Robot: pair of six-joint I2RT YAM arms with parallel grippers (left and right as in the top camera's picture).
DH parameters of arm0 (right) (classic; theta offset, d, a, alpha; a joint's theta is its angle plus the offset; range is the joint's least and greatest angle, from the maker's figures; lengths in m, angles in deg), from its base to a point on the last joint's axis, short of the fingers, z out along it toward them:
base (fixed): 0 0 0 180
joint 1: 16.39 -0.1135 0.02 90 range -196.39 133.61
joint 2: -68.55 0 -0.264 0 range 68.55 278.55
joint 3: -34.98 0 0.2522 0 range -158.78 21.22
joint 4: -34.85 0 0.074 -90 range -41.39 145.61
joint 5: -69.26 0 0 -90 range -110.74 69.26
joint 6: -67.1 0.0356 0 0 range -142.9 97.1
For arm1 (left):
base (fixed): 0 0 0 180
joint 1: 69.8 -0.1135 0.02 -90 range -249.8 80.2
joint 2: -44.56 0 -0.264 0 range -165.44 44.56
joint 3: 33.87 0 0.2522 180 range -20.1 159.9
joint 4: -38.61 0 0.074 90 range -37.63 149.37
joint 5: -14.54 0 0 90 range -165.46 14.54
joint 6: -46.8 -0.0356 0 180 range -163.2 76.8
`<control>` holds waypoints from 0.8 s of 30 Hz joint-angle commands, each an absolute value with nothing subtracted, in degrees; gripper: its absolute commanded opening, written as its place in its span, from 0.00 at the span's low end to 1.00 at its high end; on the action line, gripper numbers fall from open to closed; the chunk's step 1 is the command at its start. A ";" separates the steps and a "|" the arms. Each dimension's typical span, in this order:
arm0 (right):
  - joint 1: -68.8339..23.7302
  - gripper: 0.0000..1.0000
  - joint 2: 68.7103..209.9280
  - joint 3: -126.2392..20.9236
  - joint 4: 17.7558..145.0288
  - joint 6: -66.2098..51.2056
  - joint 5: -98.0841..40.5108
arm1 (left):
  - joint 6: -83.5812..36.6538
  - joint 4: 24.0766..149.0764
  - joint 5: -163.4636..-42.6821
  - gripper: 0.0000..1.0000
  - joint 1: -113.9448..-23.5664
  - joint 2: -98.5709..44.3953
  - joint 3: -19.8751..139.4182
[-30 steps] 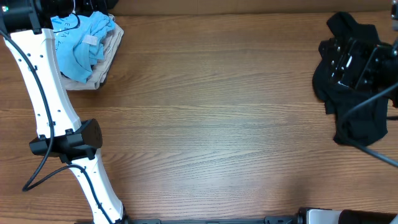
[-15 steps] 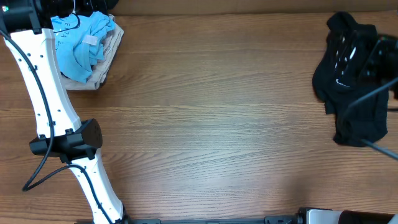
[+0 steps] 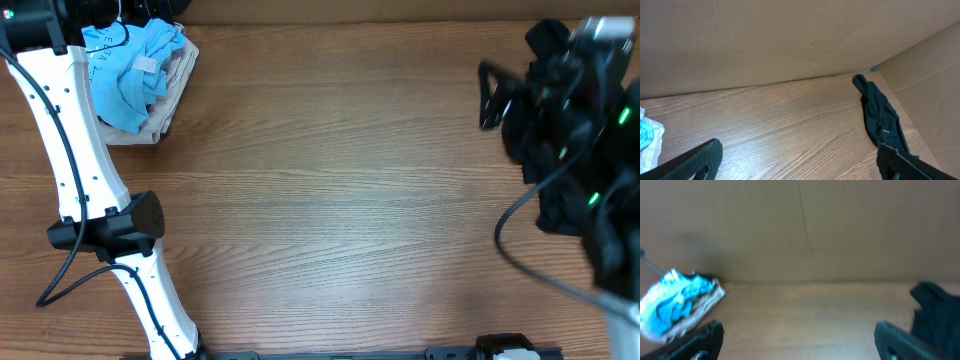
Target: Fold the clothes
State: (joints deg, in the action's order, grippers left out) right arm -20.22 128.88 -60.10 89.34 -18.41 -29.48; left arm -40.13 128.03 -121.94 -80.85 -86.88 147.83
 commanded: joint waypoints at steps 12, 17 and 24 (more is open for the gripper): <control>-20.55 1.00 89.69 -0.98 56.42 -17.95 -29.34 | -39.32 128.03 -122.88 1.00 -80.66 -87.34 147.75; -20.55 1.00 81.34 10.32 48.92 -17.97 -29.34 | -39.32 128.03 -122.88 1.00 -80.66 -87.34 147.75; -20.55 1.00 74.96 20.18 41.41 -17.99 -29.34 | -39.32 128.03 -122.88 1.00 -80.66 -87.34 147.75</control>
State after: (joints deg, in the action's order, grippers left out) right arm -20.22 76.99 17.60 42.98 -18.39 -29.48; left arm -40.11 128.03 -122.00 -80.85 -86.88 147.83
